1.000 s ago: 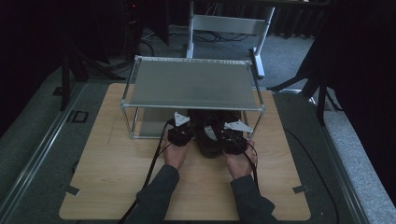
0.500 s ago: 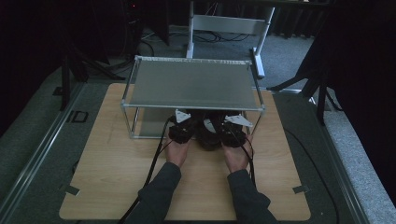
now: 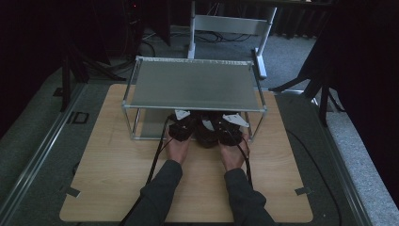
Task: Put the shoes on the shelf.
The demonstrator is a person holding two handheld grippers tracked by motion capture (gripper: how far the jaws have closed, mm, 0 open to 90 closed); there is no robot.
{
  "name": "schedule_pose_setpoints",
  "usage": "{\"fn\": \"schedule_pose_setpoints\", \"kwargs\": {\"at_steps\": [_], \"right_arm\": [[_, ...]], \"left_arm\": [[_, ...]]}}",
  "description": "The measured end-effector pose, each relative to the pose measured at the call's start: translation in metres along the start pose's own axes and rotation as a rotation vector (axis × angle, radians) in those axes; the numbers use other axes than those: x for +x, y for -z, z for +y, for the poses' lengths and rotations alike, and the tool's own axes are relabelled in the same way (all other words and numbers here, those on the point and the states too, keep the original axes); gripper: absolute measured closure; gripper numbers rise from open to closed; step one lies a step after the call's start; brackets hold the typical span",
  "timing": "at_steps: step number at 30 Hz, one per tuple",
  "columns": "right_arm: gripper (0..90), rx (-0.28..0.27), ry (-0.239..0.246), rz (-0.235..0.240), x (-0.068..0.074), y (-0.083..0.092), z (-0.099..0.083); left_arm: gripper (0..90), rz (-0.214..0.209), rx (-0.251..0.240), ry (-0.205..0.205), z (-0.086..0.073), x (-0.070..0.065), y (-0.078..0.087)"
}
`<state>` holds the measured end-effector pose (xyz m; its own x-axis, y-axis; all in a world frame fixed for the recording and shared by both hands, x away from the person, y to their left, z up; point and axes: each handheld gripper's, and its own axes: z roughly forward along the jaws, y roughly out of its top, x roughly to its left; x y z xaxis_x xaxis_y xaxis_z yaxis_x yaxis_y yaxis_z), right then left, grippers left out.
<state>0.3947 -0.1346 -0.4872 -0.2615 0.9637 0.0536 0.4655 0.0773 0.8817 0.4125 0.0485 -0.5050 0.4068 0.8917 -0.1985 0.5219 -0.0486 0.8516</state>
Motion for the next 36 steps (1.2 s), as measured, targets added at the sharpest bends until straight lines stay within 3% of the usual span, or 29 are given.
{"fn": "schedule_pose_setpoints", "kwargs": {"at_steps": [7,21,23,24,33,36], "right_arm": [[81.0,-0.01,-0.019,-0.01,-0.004,-0.006,-0.001],[81.0,-0.046,-0.055,-0.036,-0.004,-0.016,-0.003],[81.0,-0.044,-0.06,-0.043,-0.004,-0.018,-0.003],[81.0,-0.043,-0.06,-0.047,-0.003,-0.018,-0.003],[80.8,-0.007,-0.043,-0.046,-0.002,-0.025,-0.004],[80.8,-0.001,-0.042,-0.051,-0.002,-0.026,-0.003]], "left_arm": [[90.0,-0.023,-0.007,-0.013,-0.003,-0.011,-0.005],[90.0,-0.002,-0.004,-0.05,-0.001,-0.011,-0.008],[90.0,-0.003,0.002,-0.051,-0.002,-0.012,-0.009],[90.0,0.001,0.005,-0.033,-0.003,-0.013,-0.01],[90.0,0.003,0.02,-0.037,-0.004,-0.01,-0.018],[90.0,0.005,0.023,-0.064,-0.003,-0.009,-0.021]]}}
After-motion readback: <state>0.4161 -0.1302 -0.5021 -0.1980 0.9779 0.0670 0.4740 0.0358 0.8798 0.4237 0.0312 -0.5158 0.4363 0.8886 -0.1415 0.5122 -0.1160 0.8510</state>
